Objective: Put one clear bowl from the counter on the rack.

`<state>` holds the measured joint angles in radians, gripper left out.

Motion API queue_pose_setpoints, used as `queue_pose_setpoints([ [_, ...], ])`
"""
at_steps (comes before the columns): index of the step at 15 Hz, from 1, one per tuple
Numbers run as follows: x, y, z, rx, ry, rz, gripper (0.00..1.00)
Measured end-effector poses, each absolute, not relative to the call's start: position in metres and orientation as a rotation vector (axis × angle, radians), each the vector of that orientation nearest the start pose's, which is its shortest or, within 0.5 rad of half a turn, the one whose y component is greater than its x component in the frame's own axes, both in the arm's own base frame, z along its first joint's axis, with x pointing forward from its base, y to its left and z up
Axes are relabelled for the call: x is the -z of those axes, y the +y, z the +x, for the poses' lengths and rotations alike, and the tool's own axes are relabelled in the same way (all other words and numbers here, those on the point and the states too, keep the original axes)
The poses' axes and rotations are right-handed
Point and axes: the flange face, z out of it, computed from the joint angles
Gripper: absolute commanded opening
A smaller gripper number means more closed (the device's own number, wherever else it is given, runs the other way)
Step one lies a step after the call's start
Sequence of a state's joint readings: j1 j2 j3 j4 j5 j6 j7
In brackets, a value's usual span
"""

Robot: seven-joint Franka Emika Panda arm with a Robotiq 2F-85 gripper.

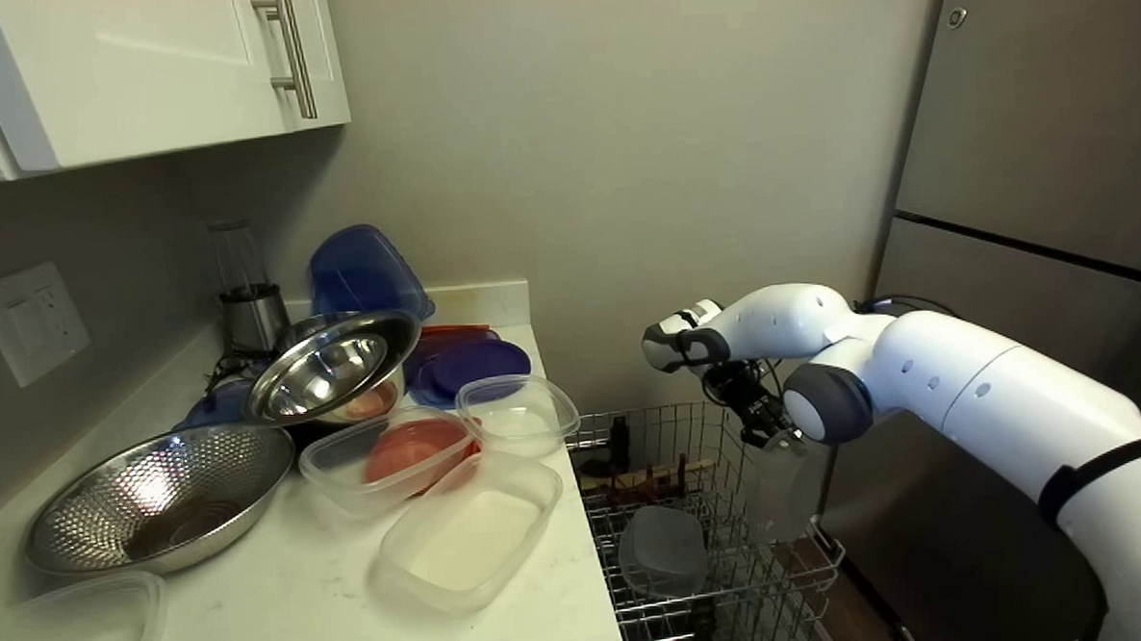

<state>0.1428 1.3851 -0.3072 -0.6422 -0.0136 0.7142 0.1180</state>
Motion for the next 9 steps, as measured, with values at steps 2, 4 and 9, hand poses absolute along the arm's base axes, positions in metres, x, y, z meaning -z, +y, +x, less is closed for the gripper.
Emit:
queue_pose_setpoints([
  [2,-0.123,-0.011,0.62,-2.209,0.351,-2.685,0.02],
  [4,-0.128,-0.009,0.613,-2.299,0.347,-2.596,0.02],
  [9,-0.124,-0.009,0.61,-2.307,0.336,-2.548,0.06],
])
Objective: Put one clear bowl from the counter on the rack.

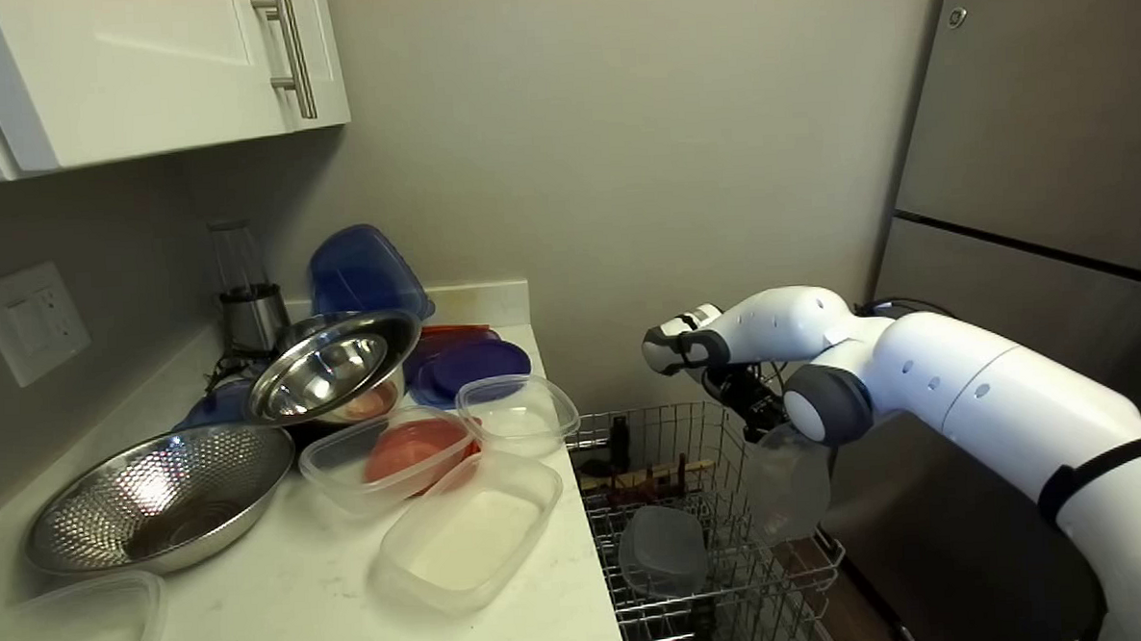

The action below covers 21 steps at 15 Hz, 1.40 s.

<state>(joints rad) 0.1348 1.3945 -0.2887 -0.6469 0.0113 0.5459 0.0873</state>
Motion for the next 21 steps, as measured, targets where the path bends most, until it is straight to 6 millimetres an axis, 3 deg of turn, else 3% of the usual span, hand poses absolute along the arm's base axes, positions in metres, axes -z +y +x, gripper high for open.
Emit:
queue_pose_setpoints([
  [9,-0.121,-0.009,0.609,-2.302,0.328,-2.537,0.06],
  [10,-0.121,-0.009,0.609,-2.302,0.328,-2.537,0.02],
  [13,-0.12,-0.008,0.609,-2.304,0.326,-2.537,0.02],
  [21,-0.061,-0.014,0.59,-2.367,0.345,-2.477,0.02],
])
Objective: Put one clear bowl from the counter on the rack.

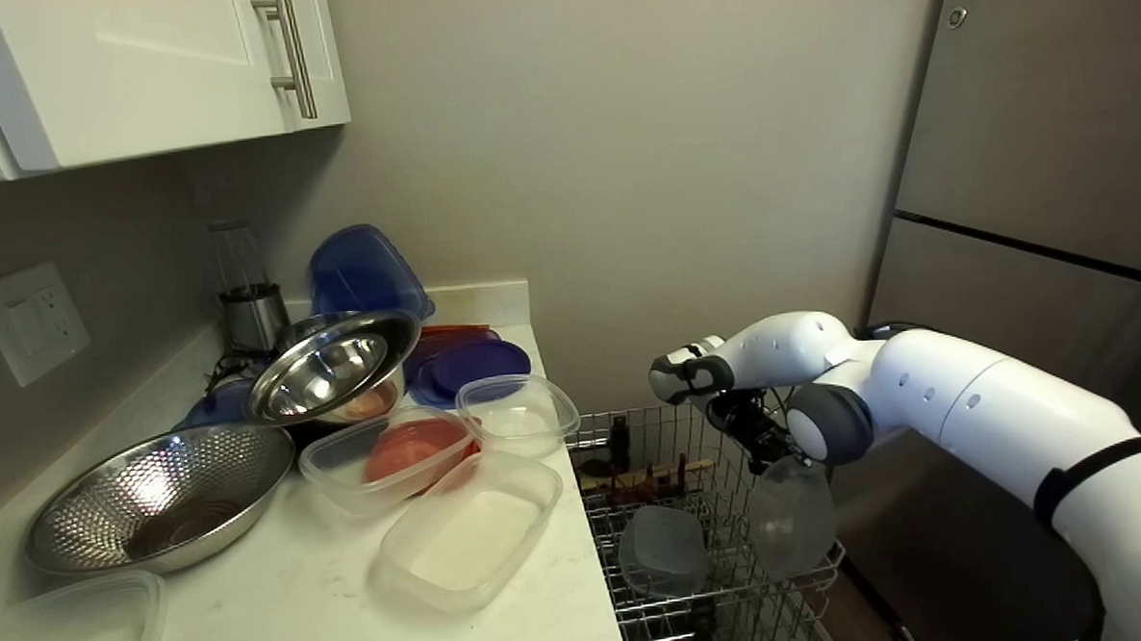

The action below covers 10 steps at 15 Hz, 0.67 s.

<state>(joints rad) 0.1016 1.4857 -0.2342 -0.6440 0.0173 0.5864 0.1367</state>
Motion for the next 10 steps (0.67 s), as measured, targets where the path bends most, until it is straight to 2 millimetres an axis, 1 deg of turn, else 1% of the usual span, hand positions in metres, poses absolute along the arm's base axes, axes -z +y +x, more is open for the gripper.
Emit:
queue_pose_setpoints([
  [2,-0.055,-0.017,0.592,-2.313,0.368,-2.491,0.02],
  [4,-0.053,-0.022,0.595,-2.262,0.385,-2.505,0.02],
  [8,-0.054,-0.027,0.601,-2.192,0.404,-2.525,0.02],
  [10,-0.06,-0.026,0.607,-2.144,0.392,-2.535,0.02],
])
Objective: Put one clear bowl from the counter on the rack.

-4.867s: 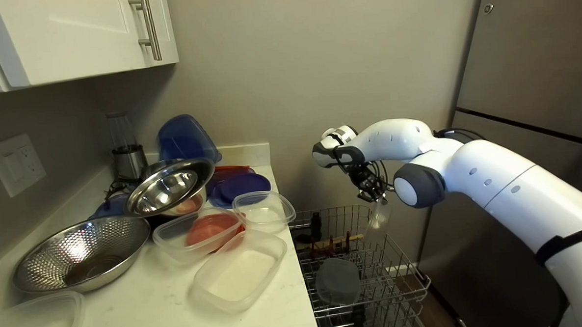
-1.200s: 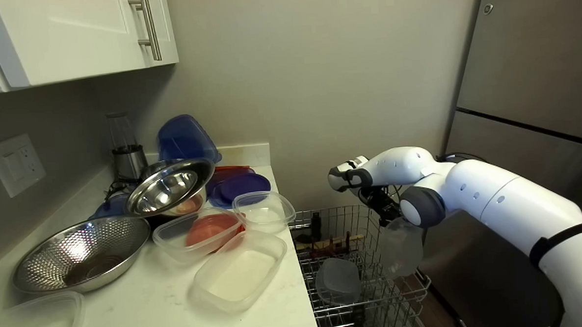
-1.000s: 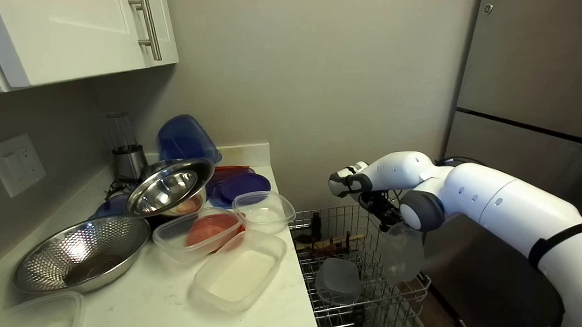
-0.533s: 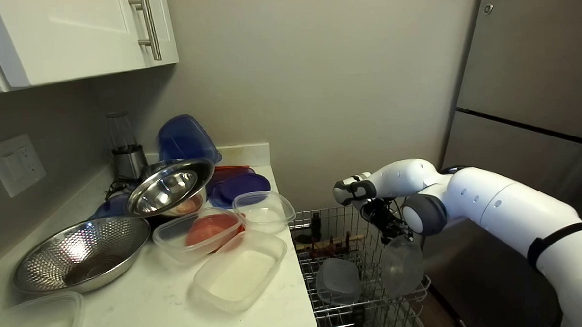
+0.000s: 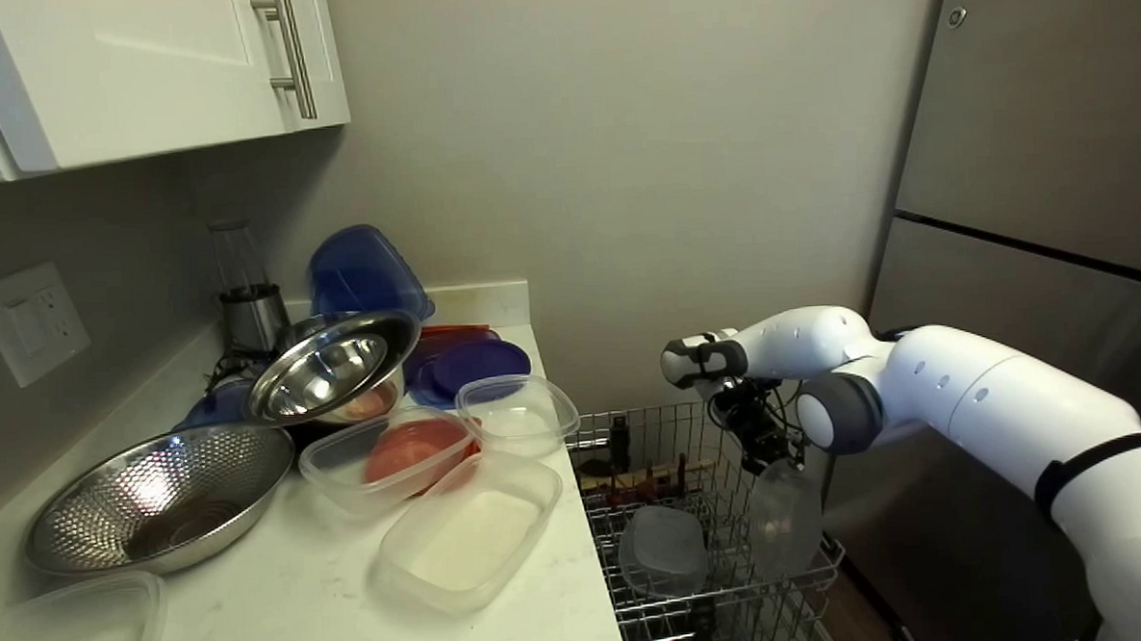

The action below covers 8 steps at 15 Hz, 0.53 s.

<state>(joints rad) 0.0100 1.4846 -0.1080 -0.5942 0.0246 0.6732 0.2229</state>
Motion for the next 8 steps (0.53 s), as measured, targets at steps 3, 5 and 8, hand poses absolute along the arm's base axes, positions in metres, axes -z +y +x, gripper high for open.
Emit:
queue_pose_setpoints([
  [3,-0.08,-0.026,0.622,-2.027,0.391,-2.592,0.02],
  [5,-0.095,-0.024,0.633,-1.939,0.392,-2.641,0.02],
  [8,-0.1,-0.021,0.639,-1.877,0.39,-2.67,0.02],
])
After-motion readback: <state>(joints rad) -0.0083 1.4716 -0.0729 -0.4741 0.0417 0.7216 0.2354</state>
